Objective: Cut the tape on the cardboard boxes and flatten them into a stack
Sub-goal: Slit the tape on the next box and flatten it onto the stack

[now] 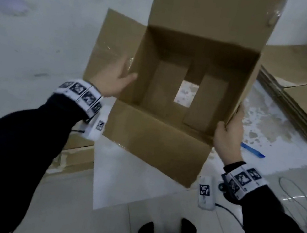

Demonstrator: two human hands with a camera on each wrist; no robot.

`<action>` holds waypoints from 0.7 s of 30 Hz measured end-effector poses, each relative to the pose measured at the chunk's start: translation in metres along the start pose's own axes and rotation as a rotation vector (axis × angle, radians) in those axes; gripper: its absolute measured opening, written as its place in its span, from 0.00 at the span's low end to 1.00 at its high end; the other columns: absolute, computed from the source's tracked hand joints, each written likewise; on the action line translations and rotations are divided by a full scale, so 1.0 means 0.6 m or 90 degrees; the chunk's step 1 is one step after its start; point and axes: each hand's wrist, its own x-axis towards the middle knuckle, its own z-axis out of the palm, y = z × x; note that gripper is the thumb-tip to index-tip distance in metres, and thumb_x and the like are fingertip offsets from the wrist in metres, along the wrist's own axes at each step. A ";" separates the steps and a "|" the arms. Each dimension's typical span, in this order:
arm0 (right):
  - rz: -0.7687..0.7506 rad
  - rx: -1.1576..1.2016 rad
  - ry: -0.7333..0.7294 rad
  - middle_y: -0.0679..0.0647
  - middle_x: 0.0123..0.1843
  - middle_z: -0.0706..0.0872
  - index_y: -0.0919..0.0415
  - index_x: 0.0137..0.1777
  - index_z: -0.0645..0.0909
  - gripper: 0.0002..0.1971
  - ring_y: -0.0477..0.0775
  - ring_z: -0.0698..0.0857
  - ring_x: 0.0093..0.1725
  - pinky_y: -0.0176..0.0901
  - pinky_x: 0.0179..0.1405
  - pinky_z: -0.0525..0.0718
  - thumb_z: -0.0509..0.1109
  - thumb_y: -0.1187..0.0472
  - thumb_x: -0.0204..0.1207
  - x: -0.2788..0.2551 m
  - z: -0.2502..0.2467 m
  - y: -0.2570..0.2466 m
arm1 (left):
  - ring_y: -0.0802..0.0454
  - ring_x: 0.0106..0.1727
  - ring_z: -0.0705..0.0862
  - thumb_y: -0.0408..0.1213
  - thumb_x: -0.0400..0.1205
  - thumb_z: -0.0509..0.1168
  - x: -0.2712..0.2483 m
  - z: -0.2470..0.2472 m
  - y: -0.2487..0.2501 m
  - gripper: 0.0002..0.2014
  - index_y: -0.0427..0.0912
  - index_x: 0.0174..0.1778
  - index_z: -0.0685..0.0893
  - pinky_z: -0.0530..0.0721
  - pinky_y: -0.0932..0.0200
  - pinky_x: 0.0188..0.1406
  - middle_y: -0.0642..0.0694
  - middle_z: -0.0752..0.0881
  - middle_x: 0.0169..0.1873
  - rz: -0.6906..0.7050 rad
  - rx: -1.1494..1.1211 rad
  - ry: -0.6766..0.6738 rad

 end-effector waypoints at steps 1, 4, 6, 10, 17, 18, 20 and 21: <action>-0.016 0.034 0.024 0.57 0.79 0.64 0.59 0.83 0.45 0.36 0.50 0.68 0.73 0.33 0.73 0.65 0.56 0.74 0.79 -0.008 0.019 0.008 | 0.50 0.82 0.60 0.47 0.86 0.58 0.009 -0.003 0.045 0.32 0.42 0.83 0.54 0.57 0.58 0.77 0.45 0.61 0.82 0.064 -0.016 0.053; 0.023 -0.050 0.019 0.62 0.85 0.50 0.54 0.84 0.42 0.40 0.59 0.52 0.83 0.52 0.82 0.50 0.58 0.72 0.76 -0.034 0.084 0.047 | 0.51 0.84 0.49 0.55 0.86 0.54 0.033 0.015 0.152 0.35 0.46 0.84 0.47 0.48 0.52 0.83 0.47 0.51 0.84 0.169 -0.089 0.085; 0.048 -0.176 -0.037 0.62 0.84 0.39 0.64 0.83 0.38 0.40 0.60 0.39 0.83 0.55 0.83 0.42 0.59 0.72 0.77 -0.079 0.120 0.070 | 0.47 0.85 0.45 0.59 0.84 0.53 0.044 0.037 0.193 0.37 0.49 0.85 0.46 0.45 0.44 0.83 0.47 0.48 0.84 0.149 -0.104 0.039; -0.189 -0.136 -0.172 0.61 0.83 0.30 0.58 0.81 0.31 0.42 0.64 0.32 0.82 0.61 0.80 0.39 0.59 0.54 0.81 -0.201 0.131 0.102 | 0.42 0.82 0.57 0.65 0.80 0.57 0.059 0.071 0.210 0.39 0.48 0.83 0.58 0.56 0.43 0.81 0.42 0.58 0.83 0.138 0.090 -0.069; -0.204 0.096 -0.262 0.45 0.70 0.75 0.46 0.74 0.65 0.21 0.38 0.73 0.70 0.33 0.70 0.71 0.53 0.43 0.83 -0.183 0.000 0.135 | 0.45 0.60 0.81 0.66 0.69 0.70 0.048 0.048 0.207 0.38 0.43 0.69 0.79 0.78 0.52 0.61 0.46 0.83 0.62 0.041 0.397 -0.250; -0.168 0.110 -0.244 0.43 0.63 0.80 0.45 0.68 0.70 0.16 0.37 0.78 0.63 0.35 0.64 0.77 0.54 0.45 0.84 -0.164 -0.016 0.142 | 0.46 0.57 0.82 0.66 0.67 0.71 0.047 0.043 0.203 0.37 0.43 0.65 0.82 0.79 0.50 0.61 0.46 0.84 0.57 0.021 0.415 -0.275; -0.053 0.138 -0.205 0.46 0.55 0.84 0.46 0.58 0.77 0.10 0.42 0.82 0.57 0.47 0.61 0.81 0.55 0.52 0.85 -0.114 -0.033 0.149 | 0.48 0.52 0.83 0.66 0.67 0.71 0.043 0.038 0.192 0.34 0.43 0.59 0.84 0.79 0.50 0.59 0.48 0.86 0.52 -0.018 0.407 -0.310; 0.016 0.161 -0.212 0.48 0.58 0.84 0.48 0.58 0.79 0.12 0.46 0.82 0.60 0.52 0.64 0.80 0.53 0.53 0.87 -0.085 -0.036 0.150 | 0.49 0.52 0.83 0.65 0.68 0.71 0.039 0.036 0.186 0.32 0.44 0.58 0.84 0.79 0.52 0.57 0.49 0.86 0.51 -0.033 0.386 -0.312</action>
